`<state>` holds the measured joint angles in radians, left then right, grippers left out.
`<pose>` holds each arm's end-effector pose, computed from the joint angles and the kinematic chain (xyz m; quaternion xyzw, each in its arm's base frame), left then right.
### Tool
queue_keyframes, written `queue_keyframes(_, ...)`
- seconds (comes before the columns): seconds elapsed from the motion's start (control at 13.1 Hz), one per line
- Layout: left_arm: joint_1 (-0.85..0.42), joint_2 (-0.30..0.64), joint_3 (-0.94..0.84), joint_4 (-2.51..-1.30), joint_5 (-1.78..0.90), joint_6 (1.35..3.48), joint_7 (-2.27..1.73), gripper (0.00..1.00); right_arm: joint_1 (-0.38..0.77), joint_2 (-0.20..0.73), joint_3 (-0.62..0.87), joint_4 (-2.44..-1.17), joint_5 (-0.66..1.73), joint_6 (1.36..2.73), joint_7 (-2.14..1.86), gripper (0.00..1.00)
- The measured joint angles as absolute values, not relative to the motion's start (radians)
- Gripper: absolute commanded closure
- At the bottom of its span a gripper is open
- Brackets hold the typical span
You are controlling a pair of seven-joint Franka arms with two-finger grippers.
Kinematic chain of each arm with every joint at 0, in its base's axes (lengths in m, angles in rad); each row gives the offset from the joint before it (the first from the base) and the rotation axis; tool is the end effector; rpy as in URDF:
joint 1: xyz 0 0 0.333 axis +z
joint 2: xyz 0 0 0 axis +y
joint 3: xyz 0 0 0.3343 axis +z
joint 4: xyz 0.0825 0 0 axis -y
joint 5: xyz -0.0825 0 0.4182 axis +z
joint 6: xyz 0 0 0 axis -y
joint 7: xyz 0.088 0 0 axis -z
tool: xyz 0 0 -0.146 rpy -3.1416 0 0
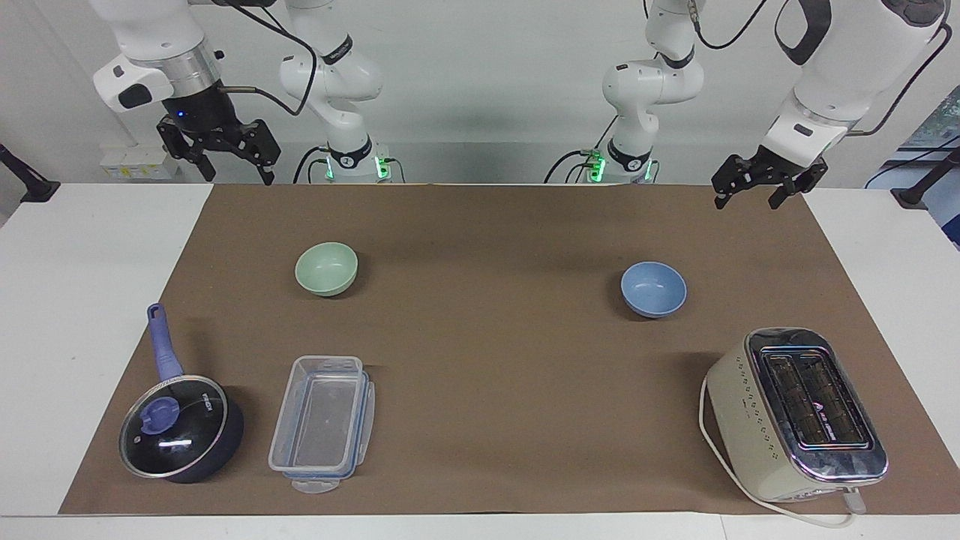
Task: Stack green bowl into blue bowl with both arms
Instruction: 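Reach the left gripper toward the rim of the blue bowl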
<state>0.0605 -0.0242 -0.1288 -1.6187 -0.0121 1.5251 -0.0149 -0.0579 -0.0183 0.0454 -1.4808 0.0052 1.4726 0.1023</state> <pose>0.5706 -0.0416 0.5899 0.9990 -0.0267 -0.0349 0.0031 0.5726 -0.0061 0.6509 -0.9984 0.0571 -0.0049 0.0024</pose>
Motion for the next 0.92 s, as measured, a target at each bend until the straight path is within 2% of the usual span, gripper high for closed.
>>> queue_keyframes(0.46, 0.061, -0.023, -0.128, -1.655, -0.012, 1.569, 0.001, 0.00, -0.058, -0.018, 0.045, -1.481, 0.005, 1.473, 0.102, 0.00)
queue_keyframes(0.92, 0.061, -0.022, -0.126, -1.837, -0.012, 1.777, 0.002, 0.00, -0.058, -0.018, 0.045, -1.481, 0.005, 1.473, 0.102, 0.00)
